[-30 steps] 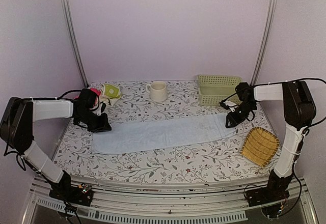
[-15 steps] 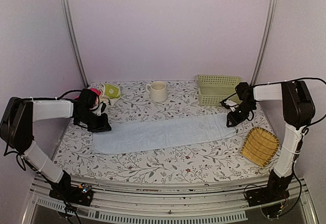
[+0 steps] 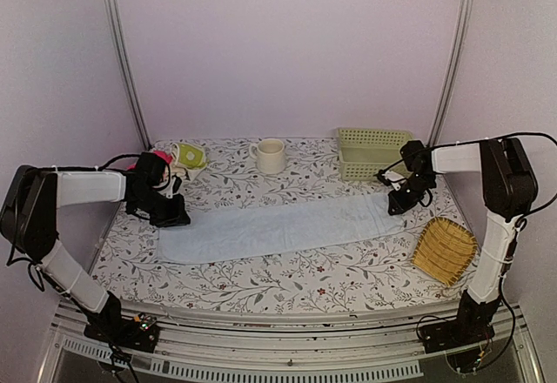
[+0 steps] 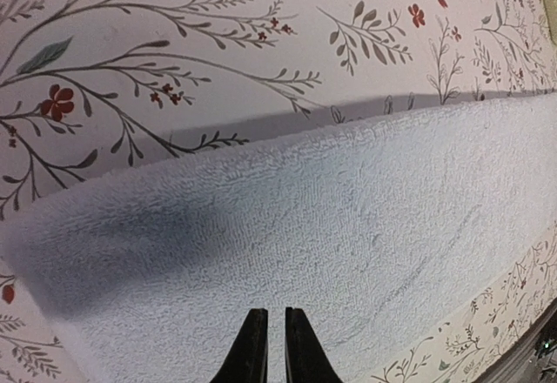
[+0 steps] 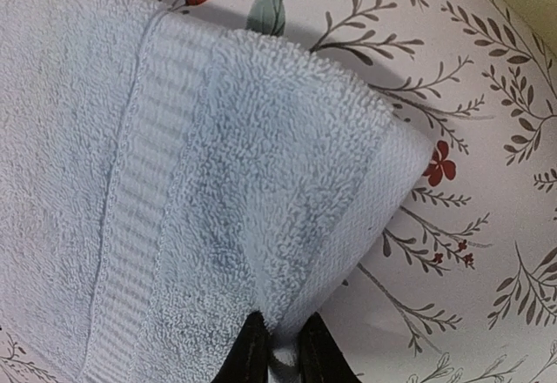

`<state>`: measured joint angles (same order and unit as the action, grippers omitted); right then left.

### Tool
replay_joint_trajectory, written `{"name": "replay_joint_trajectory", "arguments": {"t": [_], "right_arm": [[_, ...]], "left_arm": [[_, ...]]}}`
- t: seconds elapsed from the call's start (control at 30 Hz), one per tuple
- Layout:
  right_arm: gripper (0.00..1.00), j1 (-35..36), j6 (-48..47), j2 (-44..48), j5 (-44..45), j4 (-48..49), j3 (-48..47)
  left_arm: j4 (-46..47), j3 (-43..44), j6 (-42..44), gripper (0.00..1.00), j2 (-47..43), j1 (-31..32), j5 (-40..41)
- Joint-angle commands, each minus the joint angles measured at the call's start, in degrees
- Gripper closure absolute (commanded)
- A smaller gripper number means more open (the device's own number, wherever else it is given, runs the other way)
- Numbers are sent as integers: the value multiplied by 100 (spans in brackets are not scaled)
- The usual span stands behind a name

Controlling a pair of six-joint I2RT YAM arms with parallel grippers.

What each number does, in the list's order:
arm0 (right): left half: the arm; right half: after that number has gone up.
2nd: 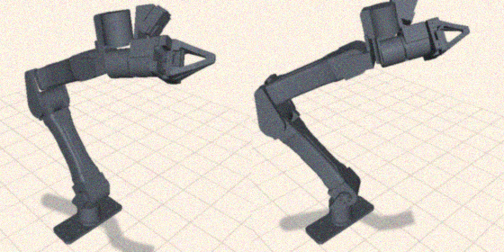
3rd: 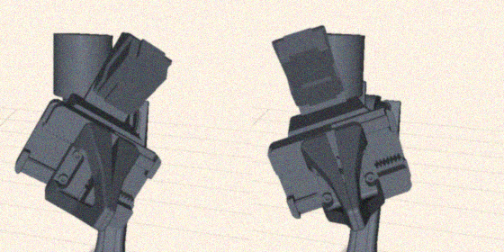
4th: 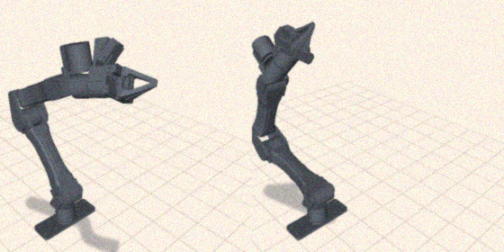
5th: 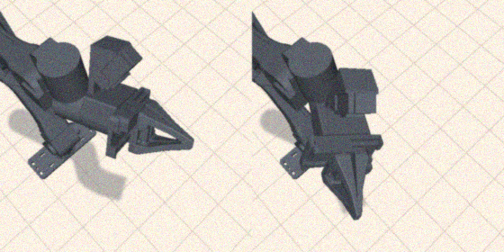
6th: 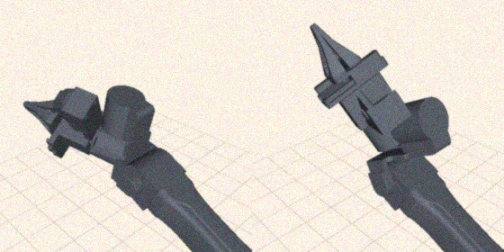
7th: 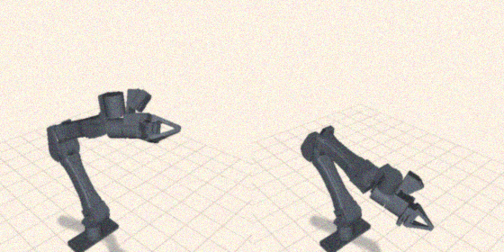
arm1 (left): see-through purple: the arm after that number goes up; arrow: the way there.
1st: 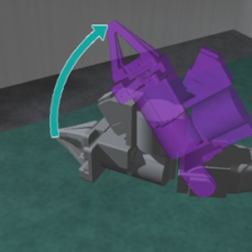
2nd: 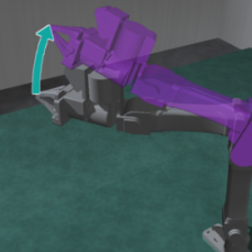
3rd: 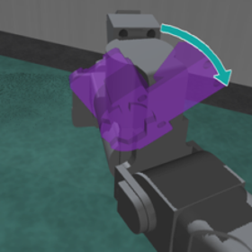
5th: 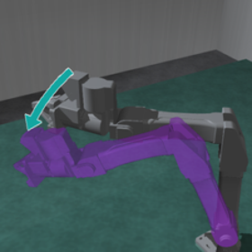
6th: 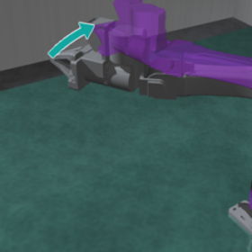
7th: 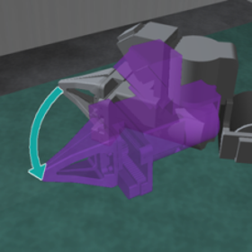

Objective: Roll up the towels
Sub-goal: Fold the towel at the center of the board.

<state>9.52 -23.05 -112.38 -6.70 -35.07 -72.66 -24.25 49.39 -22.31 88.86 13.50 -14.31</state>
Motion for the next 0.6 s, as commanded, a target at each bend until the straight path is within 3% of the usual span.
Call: {"name": "replay_joint_trajectory", "arguments": {"t": [0.0,0.13,0.4,0.57], "right_arm": [[88,-353,-37,-378,469,-150,288],[95,-676,-124,52,424,-206,196],[97,-895,-307,902,-50,-691,-310],[97,-899,-325,1115,-1097,-1259,-754]], "left_arm": [[18,45,73,89,41,67,48],[-34,47,103,89,-17,74,105],[-40,70,121,89,15,70,103],[-126,145,177,89,35,67,169]]}}
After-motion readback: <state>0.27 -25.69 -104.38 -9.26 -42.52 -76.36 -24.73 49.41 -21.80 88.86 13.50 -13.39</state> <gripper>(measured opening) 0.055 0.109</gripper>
